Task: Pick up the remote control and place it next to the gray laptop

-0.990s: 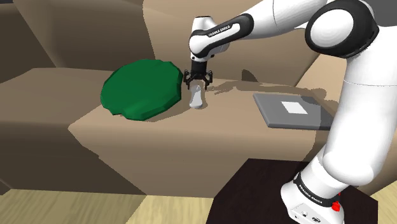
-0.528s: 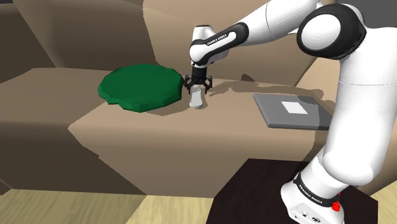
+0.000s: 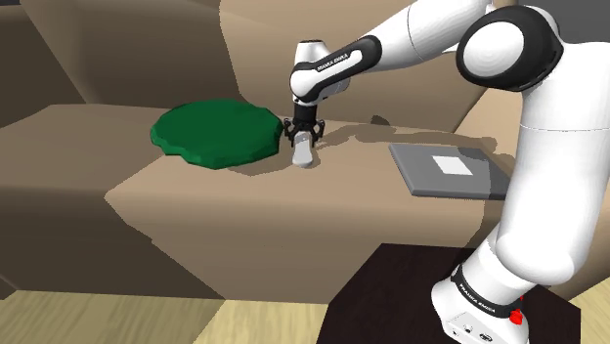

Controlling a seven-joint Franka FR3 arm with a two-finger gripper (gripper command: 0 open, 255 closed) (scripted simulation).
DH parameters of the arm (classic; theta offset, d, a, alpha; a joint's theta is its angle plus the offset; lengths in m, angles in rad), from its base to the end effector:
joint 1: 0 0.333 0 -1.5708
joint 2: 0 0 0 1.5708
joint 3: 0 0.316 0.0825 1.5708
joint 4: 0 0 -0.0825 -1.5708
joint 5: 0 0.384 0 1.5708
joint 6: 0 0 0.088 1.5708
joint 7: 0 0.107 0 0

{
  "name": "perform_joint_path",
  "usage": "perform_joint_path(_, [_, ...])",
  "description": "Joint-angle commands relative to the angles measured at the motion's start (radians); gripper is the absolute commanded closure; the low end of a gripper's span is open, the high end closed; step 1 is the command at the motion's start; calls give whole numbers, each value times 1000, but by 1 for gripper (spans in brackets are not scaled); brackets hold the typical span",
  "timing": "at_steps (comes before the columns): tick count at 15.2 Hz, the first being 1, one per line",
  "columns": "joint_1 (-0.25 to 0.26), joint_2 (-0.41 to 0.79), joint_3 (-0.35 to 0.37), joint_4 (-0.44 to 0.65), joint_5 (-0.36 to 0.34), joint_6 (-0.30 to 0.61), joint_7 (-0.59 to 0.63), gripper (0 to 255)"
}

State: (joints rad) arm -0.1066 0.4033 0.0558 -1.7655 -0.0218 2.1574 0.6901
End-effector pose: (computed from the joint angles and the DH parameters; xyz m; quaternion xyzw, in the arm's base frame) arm 0.6494 -0.0369 0.3356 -0.9336 0.3584 0.0057 0.0001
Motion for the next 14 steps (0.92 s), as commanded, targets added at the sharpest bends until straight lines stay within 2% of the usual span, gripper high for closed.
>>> perform_joint_path(1, [3,0,4,-1,1,-1,-1,255])
perform_joint_path(9, [3,2,4,-3,1,3,-1,255])
perform_joint_path(14, [2,-28,5,23,3,-53,-2,255])
